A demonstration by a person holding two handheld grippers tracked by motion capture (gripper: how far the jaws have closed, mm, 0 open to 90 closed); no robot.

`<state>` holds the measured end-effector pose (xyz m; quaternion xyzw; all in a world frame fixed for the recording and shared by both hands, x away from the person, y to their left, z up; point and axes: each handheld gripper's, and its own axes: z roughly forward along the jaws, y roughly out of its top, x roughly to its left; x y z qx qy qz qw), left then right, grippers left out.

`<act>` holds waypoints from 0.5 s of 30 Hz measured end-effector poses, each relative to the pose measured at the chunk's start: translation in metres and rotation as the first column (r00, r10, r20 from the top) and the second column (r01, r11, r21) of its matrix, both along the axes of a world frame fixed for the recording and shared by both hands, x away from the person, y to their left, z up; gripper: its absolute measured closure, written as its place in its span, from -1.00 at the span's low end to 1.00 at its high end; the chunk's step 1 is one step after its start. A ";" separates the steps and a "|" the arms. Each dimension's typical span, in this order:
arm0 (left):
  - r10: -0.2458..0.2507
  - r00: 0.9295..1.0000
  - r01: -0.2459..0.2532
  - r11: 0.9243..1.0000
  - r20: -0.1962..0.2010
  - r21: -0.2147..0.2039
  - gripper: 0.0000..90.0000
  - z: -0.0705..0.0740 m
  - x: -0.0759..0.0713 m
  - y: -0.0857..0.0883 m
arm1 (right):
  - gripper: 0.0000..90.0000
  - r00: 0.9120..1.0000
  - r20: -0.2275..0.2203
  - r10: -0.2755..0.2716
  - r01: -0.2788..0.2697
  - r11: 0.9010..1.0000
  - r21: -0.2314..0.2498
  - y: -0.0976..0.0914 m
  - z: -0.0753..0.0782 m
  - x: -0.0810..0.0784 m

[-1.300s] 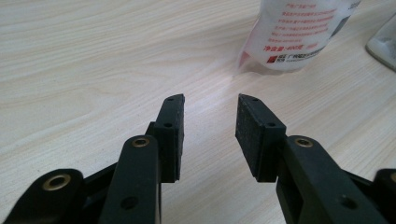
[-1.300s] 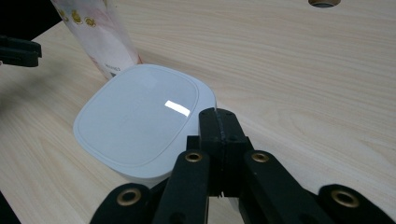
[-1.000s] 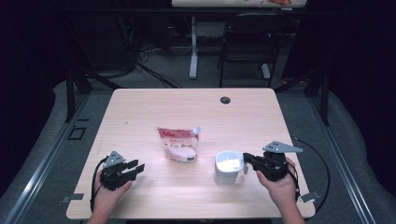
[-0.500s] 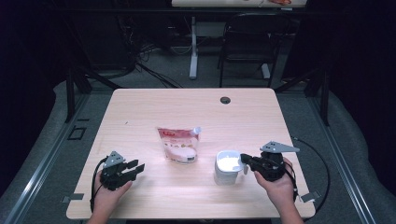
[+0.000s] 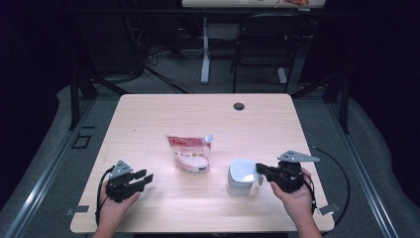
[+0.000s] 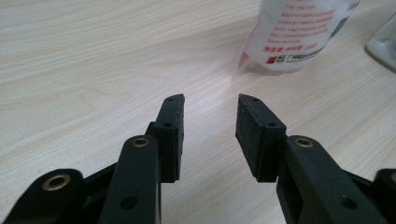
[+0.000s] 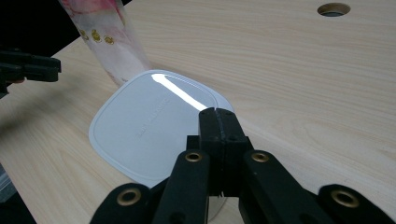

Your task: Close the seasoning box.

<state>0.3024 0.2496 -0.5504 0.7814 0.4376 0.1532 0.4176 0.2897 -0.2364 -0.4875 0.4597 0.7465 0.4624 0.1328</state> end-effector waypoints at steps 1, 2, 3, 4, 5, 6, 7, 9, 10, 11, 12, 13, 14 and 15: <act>0.000 1.000 0.000 1.000 0.000 0.000 0.38 0.000 0.000 0.000 | 1.00 1.000 0.000 0.000 0.000 1.000 0.000 0.000 0.000 0.000; 0.001 1.000 -0.001 1.000 0.001 -0.001 0.38 0.000 0.000 0.000 | 1.00 1.000 0.001 -0.003 0.003 1.000 0.000 0.000 0.000 0.000; 0.001 1.000 -0.001 1.000 0.001 -0.001 0.38 0.000 0.000 0.000 | 1.00 1.000 0.001 -0.004 0.004 1.000 0.000 -0.001 0.000 0.000; 0.001 1.000 -0.001 1.000 0.001 -0.001 0.38 0.000 0.000 0.000 | 1.00 1.000 0.002 -0.012 0.012 1.000 0.008 -0.001 -0.001 0.000; 0.000 1.000 0.000 1.000 0.001 0.000 0.38 0.000 0.000 0.000 | 1.00 1.000 0.001 -0.012 0.012 1.000 0.010 -0.002 -0.001 0.000; 0.001 1.000 -0.001 1.000 0.001 -0.001 0.38 0.000 0.000 0.000 | 1.00 1.000 0.001 -0.015 0.015 1.000 0.012 -0.002 -0.001 0.000; 0.001 1.000 -0.001 1.000 0.000 0.000 0.38 0.000 0.000 0.000 | 1.00 1.000 0.001 -0.015 0.015 1.000 0.012 -0.002 -0.001 0.000; -0.004 1.000 0.004 1.000 -0.005 0.004 0.38 0.000 0.000 0.000 | 1.00 1.000 0.000 -0.015 0.015 1.000 0.016 -0.003 -0.002 0.000; -0.003 1.000 0.003 1.000 -0.005 0.005 0.38 0.000 0.000 0.000 | 1.00 1.000 0.000 -0.015 0.015 1.000 0.016 -0.003 -0.002 0.000; -0.003 1.000 0.003 1.000 -0.005 0.004 0.38 0.000 0.000 0.000 | 1.00 1.000 -0.004 -0.013 0.013 1.000 0.019 -0.003 -0.002 0.001; -0.003 1.000 0.003 1.000 -0.005 0.004 0.38 0.000 0.000 0.000 | 1.00 1.000 -0.006 -0.014 0.015 1.000 0.025 -0.004 -0.002 0.001; -0.002 1.000 0.002 1.000 -0.002 0.001 0.38 0.000 0.000 0.000 | 1.00 1.000 -0.007 -0.013 0.013 1.000 0.026 -0.004 -0.002 0.001; -0.003 1.000 0.003 1.000 -0.003 0.002 0.38 0.000 0.000 0.000 | 1.00 1.000 -0.007 -0.014 0.014 1.000 0.024 -0.004 -0.002 0.001; -0.001 1.000 0.001 1.000 -0.003 0.001 0.38 0.000 0.000 0.000 | 1.00 1.000 -0.003 -0.013 0.013 1.000 0.014 -0.003 -0.002 0.000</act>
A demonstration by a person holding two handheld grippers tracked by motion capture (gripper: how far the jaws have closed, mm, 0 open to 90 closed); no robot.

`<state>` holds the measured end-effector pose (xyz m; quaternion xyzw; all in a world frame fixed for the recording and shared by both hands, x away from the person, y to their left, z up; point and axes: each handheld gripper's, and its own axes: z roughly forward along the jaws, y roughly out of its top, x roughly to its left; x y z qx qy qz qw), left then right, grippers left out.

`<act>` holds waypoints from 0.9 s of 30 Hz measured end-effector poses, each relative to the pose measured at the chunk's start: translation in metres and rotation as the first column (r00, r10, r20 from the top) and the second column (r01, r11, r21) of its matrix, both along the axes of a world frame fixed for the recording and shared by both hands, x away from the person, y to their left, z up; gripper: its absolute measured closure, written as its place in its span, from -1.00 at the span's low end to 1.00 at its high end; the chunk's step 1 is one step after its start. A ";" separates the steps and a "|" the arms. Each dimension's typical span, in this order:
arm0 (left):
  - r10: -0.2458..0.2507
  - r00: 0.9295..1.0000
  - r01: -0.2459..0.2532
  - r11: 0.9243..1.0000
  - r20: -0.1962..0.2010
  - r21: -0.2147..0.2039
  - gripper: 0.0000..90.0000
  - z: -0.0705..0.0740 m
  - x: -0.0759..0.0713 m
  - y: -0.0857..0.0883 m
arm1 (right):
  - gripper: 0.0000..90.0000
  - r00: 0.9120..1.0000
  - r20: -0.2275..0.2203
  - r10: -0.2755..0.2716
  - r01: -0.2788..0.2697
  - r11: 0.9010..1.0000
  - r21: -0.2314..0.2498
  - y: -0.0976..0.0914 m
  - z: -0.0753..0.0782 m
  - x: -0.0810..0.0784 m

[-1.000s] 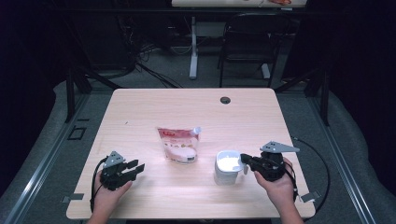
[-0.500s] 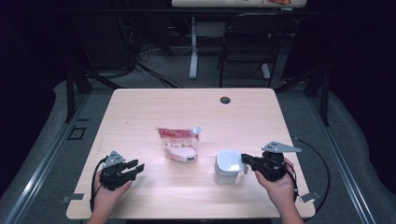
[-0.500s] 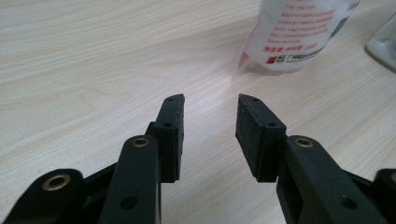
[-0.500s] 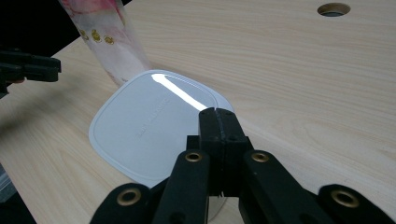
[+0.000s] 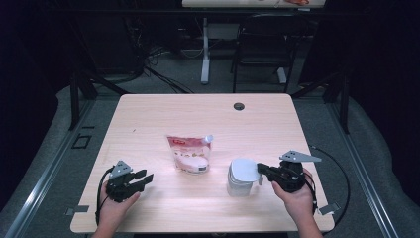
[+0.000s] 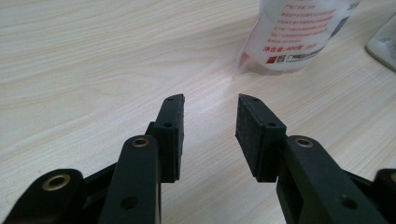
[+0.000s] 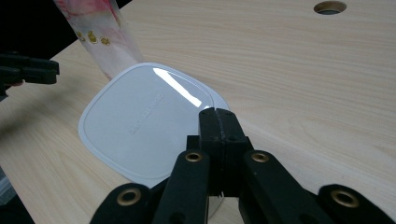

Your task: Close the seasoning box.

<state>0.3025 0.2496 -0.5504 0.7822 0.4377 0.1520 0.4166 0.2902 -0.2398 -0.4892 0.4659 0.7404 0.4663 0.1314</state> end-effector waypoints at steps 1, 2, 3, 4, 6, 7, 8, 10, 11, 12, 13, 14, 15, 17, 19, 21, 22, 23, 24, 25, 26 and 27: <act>0.000 1.000 0.000 1.000 0.000 0.000 0.38 0.000 0.000 0.000 | 1.00 1.000 0.000 0.000 0.000 1.000 0.000 0.000 0.000 0.000; -0.001 1.000 0.001 1.000 -0.001 0.003 0.38 0.000 0.000 0.000 | 1.00 1.000 0.005 -0.004 0.004 1.000 -0.006 0.001 0.000 0.000; -0.002 1.000 0.002 1.000 -0.002 0.003 0.38 0.000 0.000 0.000 | 1.00 1.000 0.009 -0.001 0.001 1.000 -0.013 0.002 0.001 -0.001; -0.001 1.000 0.001 1.000 -0.002 0.003 0.38 0.000 0.000 0.000 | 1.00 1.000 0.011 -0.001 0.001 1.000 -0.018 0.003 0.001 -0.001; -0.002 1.000 0.002 1.000 0.001 0.001 0.38 0.000 0.000 0.000 | 1.00 1.000 0.015 -0.001 0.002 0.999 -0.044 0.004 0.002 -0.002; -0.002 1.000 0.002 1.000 0.000 0.002 0.38 0.000 0.000 0.000 | 1.00 1.000 0.015 -0.001 0.002 0.999 -0.044 0.004 0.002 -0.002; -0.002 1.000 0.002 1.000 0.000 0.002 0.38 0.000 0.000 0.000 | 1.00 1.000 0.019 0.002 -0.001 0.999 -0.050 0.004 0.002 -0.002; -0.002 1.000 0.002 1.000 0.000 0.002 0.38 0.000 0.000 0.000 | 1.00 1.000 0.020 0.000 0.001 0.998 -0.056 0.005 0.003 -0.002; -0.002 1.000 0.002 1.000 0.000 0.003 0.38 0.000 0.000 0.000 | 1.00 1.000 0.022 0.001 0.001 0.998 -0.061 0.005 0.003 -0.002; -0.002 1.000 0.002 1.000 0.000 0.003 0.38 0.000 0.000 0.000 | 1.00 1.000 0.025 0.000 0.001 0.998 -0.062 0.005 0.003 -0.002; -0.002 1.000 0.002 1.000 -0.001 0.002 0.38 0.000 0.000 0.000 | 1.00 1.000 0.027 -0.002 0.003 0.998 -0.060 0.006 0.003 -0.002; -0.002 1.000 0.002 1.000 0.000 0.002 0.38 0.000 0.000 0.000 | 1.00 1.000 0.026 0.001 0.000 0.998 -0.065 0.006 0.003 -0.002; -0.002 1.000 0.002 1.000 0.000 0.002 0.38 0.000 0.000 0.000 | 1.00 1.000 0.026 0.001 0.000 0.998 -0.065 0.006 0.003 -0.002; -0.001 1.000 0.001 1.000 -0.001 0.002 0.38 0.000 0.000 0.000 | 1.00 1.000 0.026 0.002 0.000 0.998 -0.064 0.006 0.003 -0.002; -0.001 1.000 0.001 1.000 0.000 0.002 0.38 0.000 0.000 0.000 | 1.00 1.000 0.023 -0.001 0.002 0.998 -0.060 0.005 0.003 -0.002; -0.002 1.000 0.002 1.000 0.000 0.002 0.38 0.000 0.000 0.000 | 1.00 1.000 0.024 -0.001 0.003 0.998 -0.061 0.005 0.003 -0.002; -0.002 1.000 0.002 1.000 0.000 0.003 0.38 0.000 0.000 0.000 | 1.00 1.000 0.024 -0.001 0.002 0.998 -0.060 0.005 0.003 -0.002; -0.002 1.000 0.002 1.000 0.000 0.003 0.38 0.000 0.000 0.000 | 1.00 1.000 0.023 0.000 0.001 0.998 -0.061 0.005 0.003 -0.002; -0.002 1.000 0.002 1.000 0.000 0.002 0.38 0.000 0.000 0.000 | 1.00 1.000 0.023 0.000 0.001 0.998 -0.060 0.005 0.003 -0.002; -0.001 1.000 0.001 1.000 0.001 0.002 0.38 0.000 0.000 0.000 | 1.00 1.000 0.023 -0.001 0.003 0.999 -0.054 0.005 0.002 -0.002; -0.001 1.000 0.001 1.000 0.000 0.002 0.38 0.000 0.000 0.000 | 1.00 1.000 0.022 -0.002 0.004 0.999 -0.050 0.004 0.002 -0.002; -0.001 1.000 0.001 1.000 0.000 0.002 0.38 0.000 0.000 0.000 | 1.00 1.000 0.017 -0.005 0.005 0.999 -0.032 0.003 0.001 -0.002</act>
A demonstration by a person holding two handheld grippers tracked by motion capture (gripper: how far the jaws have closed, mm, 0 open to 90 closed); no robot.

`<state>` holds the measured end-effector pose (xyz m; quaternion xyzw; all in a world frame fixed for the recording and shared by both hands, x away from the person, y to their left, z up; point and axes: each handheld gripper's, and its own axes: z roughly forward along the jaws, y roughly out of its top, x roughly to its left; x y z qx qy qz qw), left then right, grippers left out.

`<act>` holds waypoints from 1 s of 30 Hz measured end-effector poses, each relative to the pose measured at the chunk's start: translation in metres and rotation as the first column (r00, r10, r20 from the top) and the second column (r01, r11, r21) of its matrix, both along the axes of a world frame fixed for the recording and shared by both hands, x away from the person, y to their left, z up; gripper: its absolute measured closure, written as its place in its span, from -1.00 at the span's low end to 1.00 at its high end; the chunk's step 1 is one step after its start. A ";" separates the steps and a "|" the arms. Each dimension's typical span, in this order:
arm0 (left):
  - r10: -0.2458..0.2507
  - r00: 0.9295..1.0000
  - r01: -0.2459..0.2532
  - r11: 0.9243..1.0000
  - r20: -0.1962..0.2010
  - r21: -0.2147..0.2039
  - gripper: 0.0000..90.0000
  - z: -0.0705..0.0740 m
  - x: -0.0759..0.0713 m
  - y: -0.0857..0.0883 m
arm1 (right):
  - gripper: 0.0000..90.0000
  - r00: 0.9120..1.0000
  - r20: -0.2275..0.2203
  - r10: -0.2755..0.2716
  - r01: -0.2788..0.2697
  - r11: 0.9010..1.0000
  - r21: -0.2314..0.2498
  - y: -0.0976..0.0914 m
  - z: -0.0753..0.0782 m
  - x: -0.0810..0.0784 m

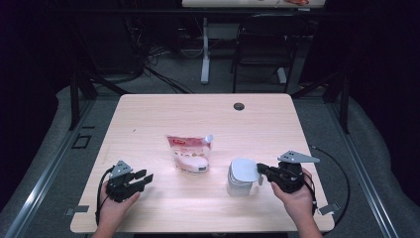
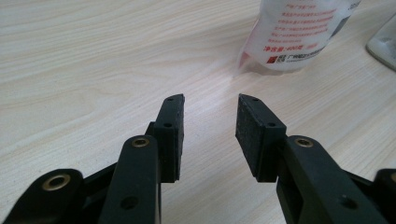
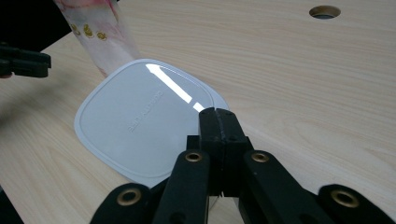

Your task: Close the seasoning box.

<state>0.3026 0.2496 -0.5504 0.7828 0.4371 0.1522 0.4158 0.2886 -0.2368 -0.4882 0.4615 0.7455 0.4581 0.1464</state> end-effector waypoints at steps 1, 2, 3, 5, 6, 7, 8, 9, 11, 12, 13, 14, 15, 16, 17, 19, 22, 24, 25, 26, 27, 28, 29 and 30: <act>0.000 1.000 0.000 1.000 0.000 0.000 0.38 0.000 0.000 0.000 | 1.00 1.000 0.000 0.000 0.000 1.000 0.000 0.000 0.000 0.000; 0.000 1.000 0.000 1.000 0.001 0.000 0.38 0.000 0.000 0.000 | 1.00 1.000 -0.003 0.000 0.000 1.000 0.006 -0.001 0.000 0.000; 0.000 1.000 0.000 1.000 0.001 -0.001 0.38 0.000 0.000 0.000 | 1.00 1.000 -0.004 -0.005 0.005 1.000 0.004 -0.001 -0.001 0.000; 0.001 1.000 -0.001 1.000 0.001 -0.001 0.38 0.000 0.000 0.000 | 1.00 1.000 -0.008 -0.007 0.007 1.000 -0.002 -0.002 -0.001 0.000; 0.001 1.000 -0.001 1.000 0.002 0.000 0.38 0.000 0.000 0.000 | 1.00 1.000 -0.012 -0.010 0.010 1.000 0.012 -0.003 -0.002 0.001; 0.001 1.000 -0.001 1.000 0.002 0.000 0.38 0.000 0.000 0.000 | 1.00 1.000 -0.012 -0.010 0.010 1.000 0.012 -0.003 -0.002 0.001; 0.001 1.000 -0.001 1.000 0.002 0.000 0.38 0.000 0.000 0.000 | 1.00 1.000 -0.017 -0.009 0.009 1.000 0.021 -0.004 -0.002 0.001; 0.002 1.000 -0.002 1.000 0.001 0.000 0.38 0.000 0.000 0.000 | 1.00 1.000 -0.021 -0.008 0.009 1.000 0.028 -0.005 -0.003 0.002; 0.002 1.000 -0.002 1.000 0.001 0.000 0.38 0.000 0.000 0.000 | 1.00 0.999 -0.030 -0.010 0.011 0.998 0.055 -0.007 -0.004 0.002; 0.002 1.000 -0.002 1.000 0.002 0.001 0.38 0.000 0.000 0.000 | 1.00 0.999 -0.040 -0.017 0.019 0.998 0.055 -0.008 -0.005 0.003; 0.001 1.000 -0.001 1.000 0.002 0.004 0.38 0.000 0.000 0.000 | 1.00 0.999 -0.042 -0.020 0.022 0.998 0.053 -0.008 -0.005 0.003; 0.001 1.000 -0.001 1.000 0.002 0.004 0.38 0.000 0.000 0.000 | 1.00 0.999 -0.043 -0.022 0.024 0.999 0.042 -0.008 -0.006 0.003; 0.000 1.000 0.000 1.000 0.004 0.015 0.38 0.001 -0.001 -0.001 | 1.00 0.999 -0.044 -0.025 0.027 0.999 0.042 -0.008 -0.007 0.003; 0.000 1.000 0.000 1.000 0.004 0.015 0.38 0.001 -0.001 -0.001 | 1.00 0.998 -0.047 -0.030 0.032 0.999 0.039 -0.008 -0.008 0.003; -0.001 1.000 0.001 1.000 0.006 0.017 0.38 0.000 -0.001 -0.001 | 1.00 0.998 -0.050 -0.028 0.031 0.998 0.047 -0.008 -0.009 0.004; -0.005 1.000 0.005 1.000 0.006 0.020 0.38 0.000 -0.001 -0.002 | 1.00 0.998 -0.063 -0.029 0.032 0.998 0.047 -0.009 -0.010 0.004; -0.006 1.000 0.006 1.000 0.007 0.023 0.38 0.000 -0.001 -0.002 | 1.00 0.995 -0.096 -0.036 0.043 0.996 0.079 -0.012 -0.015 0.006; -0.001 1.000 0.001 1.000 0.006 0.017 0.38 0.001 -0.001 -0.001 | 1.00 0.994 -0.107 -0.033 0.044 0.994 0.104 -0.014 -0.017 0.008; -0.001 1.000 0.001 1.000 0.006 0.017 0.38 0.001 -0.001 -0.001 | 1.00 0.993 -0.114 -0.032 0.045 0.992 0.115 -0.015 -0.017 0.008; -0.001 1.000 0.000 1.000 0.006 0.017 0.38 0.001 -0.001 -0.001 | 1.00 0.992 -0.122 -0.035 0.050 0.991 0.125 -0.015 -0.018 0.009; -0.001 1.000 0.000 1.000 0.006 0.017 0.38 0.001 -0.001 -0.001 | 1.00 0.992 -0.122 -0.035 0.050 0.991 0.125 -0.015 -0.018 0.009; -0.001 1.000 0.000 1.000 0.006 0.017 0.38 0.001 -0.001 -0.001 | 1.00 0.991 -0.134 -0.031 0.050 0.989 0.139 -0.017 -0.020 0.009; -0.001 1.000 0.001 1.000 0.006 0.018 0.38 0.001 -0.001 -0.001 | 1.00 0.990 -0.139 -0.027 0.047 0.988 0.146 -0.017 -0.021 0.010; -0.001 1.000 0.001 1.000 0.006 0.018 0.38 0.001 -0.001 -0.001 | 1.00 0.990 -0.139 -0.027 0.047 0.988 0.146 -0.017 -0.021 0.010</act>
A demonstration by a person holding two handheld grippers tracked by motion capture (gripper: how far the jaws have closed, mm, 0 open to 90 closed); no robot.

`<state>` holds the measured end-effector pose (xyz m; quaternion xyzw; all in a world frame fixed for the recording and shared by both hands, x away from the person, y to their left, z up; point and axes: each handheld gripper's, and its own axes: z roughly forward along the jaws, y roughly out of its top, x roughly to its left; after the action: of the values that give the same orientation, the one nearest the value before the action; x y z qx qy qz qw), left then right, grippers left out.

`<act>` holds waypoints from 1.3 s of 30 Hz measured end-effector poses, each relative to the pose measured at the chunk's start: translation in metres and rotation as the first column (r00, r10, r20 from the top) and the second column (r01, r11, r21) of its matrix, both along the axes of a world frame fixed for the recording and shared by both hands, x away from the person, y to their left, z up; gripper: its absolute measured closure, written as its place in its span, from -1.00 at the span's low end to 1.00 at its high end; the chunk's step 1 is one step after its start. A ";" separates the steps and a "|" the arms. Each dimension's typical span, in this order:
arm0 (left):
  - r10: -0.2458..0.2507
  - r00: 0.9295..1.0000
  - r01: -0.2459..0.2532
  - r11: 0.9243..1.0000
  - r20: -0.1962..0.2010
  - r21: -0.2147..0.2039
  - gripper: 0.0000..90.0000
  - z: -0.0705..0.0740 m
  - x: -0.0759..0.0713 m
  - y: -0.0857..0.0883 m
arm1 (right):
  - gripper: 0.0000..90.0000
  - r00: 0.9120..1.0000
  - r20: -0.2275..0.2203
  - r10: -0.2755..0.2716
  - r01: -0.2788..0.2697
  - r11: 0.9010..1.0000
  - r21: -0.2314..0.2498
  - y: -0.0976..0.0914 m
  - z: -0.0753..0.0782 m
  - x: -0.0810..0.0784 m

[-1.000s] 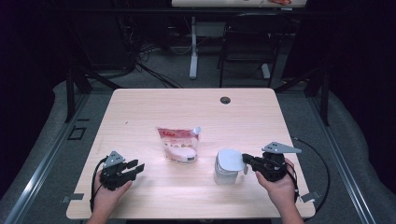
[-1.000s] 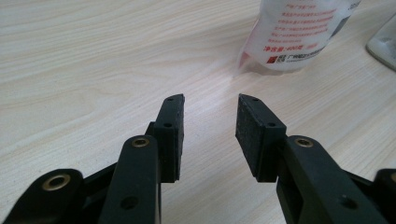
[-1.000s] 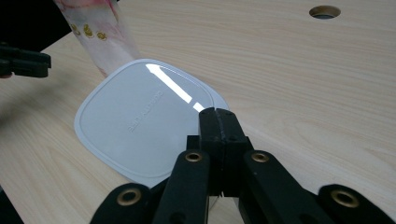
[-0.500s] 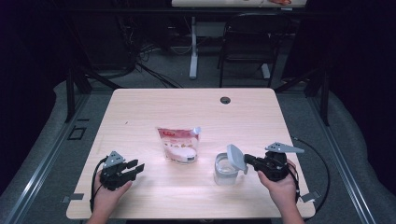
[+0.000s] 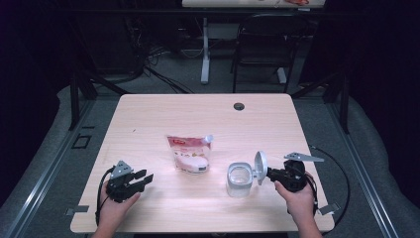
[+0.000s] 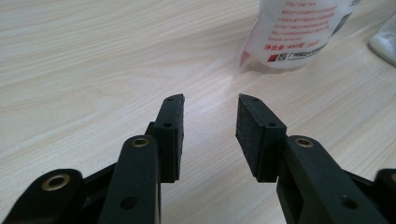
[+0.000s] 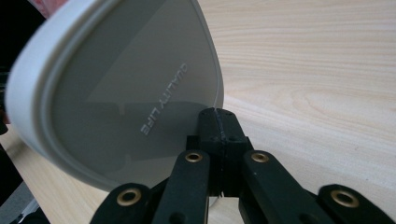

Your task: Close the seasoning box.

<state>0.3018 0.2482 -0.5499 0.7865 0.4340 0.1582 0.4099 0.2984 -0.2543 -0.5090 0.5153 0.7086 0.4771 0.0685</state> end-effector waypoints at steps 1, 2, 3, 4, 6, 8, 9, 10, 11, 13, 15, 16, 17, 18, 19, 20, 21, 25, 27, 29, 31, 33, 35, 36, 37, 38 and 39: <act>0.000 1.000 0.000 1.000 0.000 0.000 0.38 0.000 0.000 0.000 | 1.00 1.000 -0.006 0.003 -0.002 1.000 0.006 -0.001 -0.002 0.001; 0.000 1.000 0.000 1.000 0.000 0.000 0.38 0.000 0.000 0.000 | 1.00 1.000 -0.008 0.002 -0.002 1.000 0.013 -0.001 -0.002 0.001; 0.000 1.000 0.000 1.000 0.000 0.000 0.38 0.000 0.000 0.000 | 1.00 1.000 -0.009 0.003 -0.003 1.000 0.011 -0.001 -0.003 0.001; 0.000 1.000 0.000 1.000 0.000 0.000 0.38 0.000 0.000 0.000 | 1.00 1.000 -0.009 0.002 -0.001 1.000 0.009 -0.001 -0.003 0.001; 0.001 1.000 -0.001 1.000 0.000 -0.001 0.38 0.000 0.000 0.000 | 1.00 1.000 -0.009 0.000 0.000 1.000 0.011 -0.001 -0.003 0.001; 0.003 1.000 -0.003 1.000 0.000 -0.003 0.38 0.000 0.000 0.000 | 1.00 1.000 -0.013 -0.006 0.006 1.000 0.004 -0.002 -0.004 0.001; 0.000 1.000 0.000 1.000 0.000 -0.001 0.38 0.000 0.000 0.000 | 1.00 1.000 -0.011 -0.012 0.012 1.000 -0.002 -0.002 -0.004 0.001; 0.003 1.000 -0.003 1.000 0.000 -0.003 0.38 0.000 0.000 0.000 | 1.00 1.000 -0.011 -0.012 0.012 1.000 -0.002 -0.002 -0.004 0.001; 0.000 1.000 0.000 1.000 0.002 -0.002 0.37 0.000 0.000 0.000 | 1.00 1.000 -0.009 -0.017 0.017 1.000 -0.008 -0.003 -0.005 0.001; -0.007 1.000 0.007 1.000 0.005 0.003 0.37 0.000 0.000 0.000 | 0.93 0.999 0.014 -0.041 0.041 0.998 -0.047 -0.005 -0.003 -0.001; -0.008 1.000 0.008 1.000 0.004 0.002 0.36 0.000 0.000 0.000 | 0.87 0.998 0.029 -0.049 0.050 0.998 -0.047 -0.005 -0.003 -0.002; -0.010 1.000 0.010 1.000 0.004 0.002 0.36 0.000 -0.001 0.000 | 0.81 0.998 0.035 -0.055 0.057 0.997 -0.058 -0.006 -0.003 -0.004; -0.008 1.000 0.008 1.000 0.006 0.005 0.36 0.000 -0.001 -0.001 | 0.76 0.997 0.047 -0.061 0.064 0.996 -0.061 -0.007 -0.004 -0.006; -0.010 1.000 0.010 1.000 0.005 0.004 0.36 0.001 -0.001 0.000 | 0.68 0.997 0.054 -0.063 0.068 0.995 -0.079 -0.009 -0.005 -0.008; -0.010 1.000 0.010 1.000 0.007 0.001 0.36 0.001 -0.001 0.000 | 0.58 0.995 0.091 -0.048 0.056 0.995 -0.087 -0.013 -0.008 -0.013; -0.010 1.000 0.010 1.000 0.007 0.001 0.36 0.001 -0.001 0.000 | 0.53 0.993 0.114 -0.035 0.048 0.993 -0.111 -0.015 -0.009 -0.015; -0.012 1.000 0.012 1.000 0.004 0.000 0.36 0.001 -0.001 0.001 | 0.53 0.993 0.114 -0.035 0.048 0.993 -0.111 -0.015 -0.009 -0.015; -0.010 1.000 0.010 1.000 0.007 -0.002 0.35 0.001 -0.001 0.001 | 0.39 0.989 0.148 -0.019 0.043 0.986 -0.163 -0.020 -0.015 -0.025; -0.012 1.000 0.012 1.000 0.006 -0.002 0.34 0.001 -0.001 0.001 | 0.35 0.988 0.156 -0.017 0.045 0.983 -0.179 -0.020 -0.017 -0.028; -0.015 1.000 0.015 1.000 0.005 -0.006 0.34 0.002 0.000 0.001 | 0.36 0.988 0.155 -0.015 0.043 0.983 -0.176 -0.018 -0.018 -0.029; -0.019 1.000 0.019 1.000 0.007 -0.006 0.34 0.001 0.001 0.001 | 0.37 0.990 0.143 -0.002 0.027 0.984 -0.176 -0.016 -0.020 -0.029; -0.020 1.000 0.020 1.000 0.003 -0.013 0.34 0.001 0.001 0.000 | 0.42 0.992 0.128 0.011 0.012 0.983 -0.184 -0.013 -0.022 -0.030; -0.021 1.000 0.021 1.000 0.003 -0.014 0.34 0.001 0.001 0.000 | 0.45 0.992 0.122 0.023 0.001 0.982 -0.187 -0.011 -0.022 -0.030; -0.020 1.000 0.020 1.000 0.003 -0.015 0.34 0.001 0.002 0.000 | 0.45 0.992 0.115 0.057 -0.035 0.981 -0.190 -0.007 -0.023 -0.031; -0.020 1.000 0.020 1.000 0.003 -0.015 0.34 0.001 0.002 0.000 | 0.45 0.992 0.115 0.057 -0.035 0.981 -0.190 -0.007 -0.023 -0.031; -0.018 1.000 0.018 1.000 0.003 -0.018 0.34 0.001 0.002 0.000 | 0.45 0.991 0.117 0.071 -0.046 0.978 -0.202 -0.005 -0.023 -0.032; -0.020 1.000 0.020 1.000 0.004 -0.016 0.33 0.001 0.002 0.001 | 0.44 0.989 0.122 0.078 -0.050 0.975 -0.216 -0.002 -0.023 -0.032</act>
<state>0.3038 0.2490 -0.5490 0.7872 0.4265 0.1519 0.4187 0.2661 -0.2561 -0.5321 0.4497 0.7659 0.4330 0.1537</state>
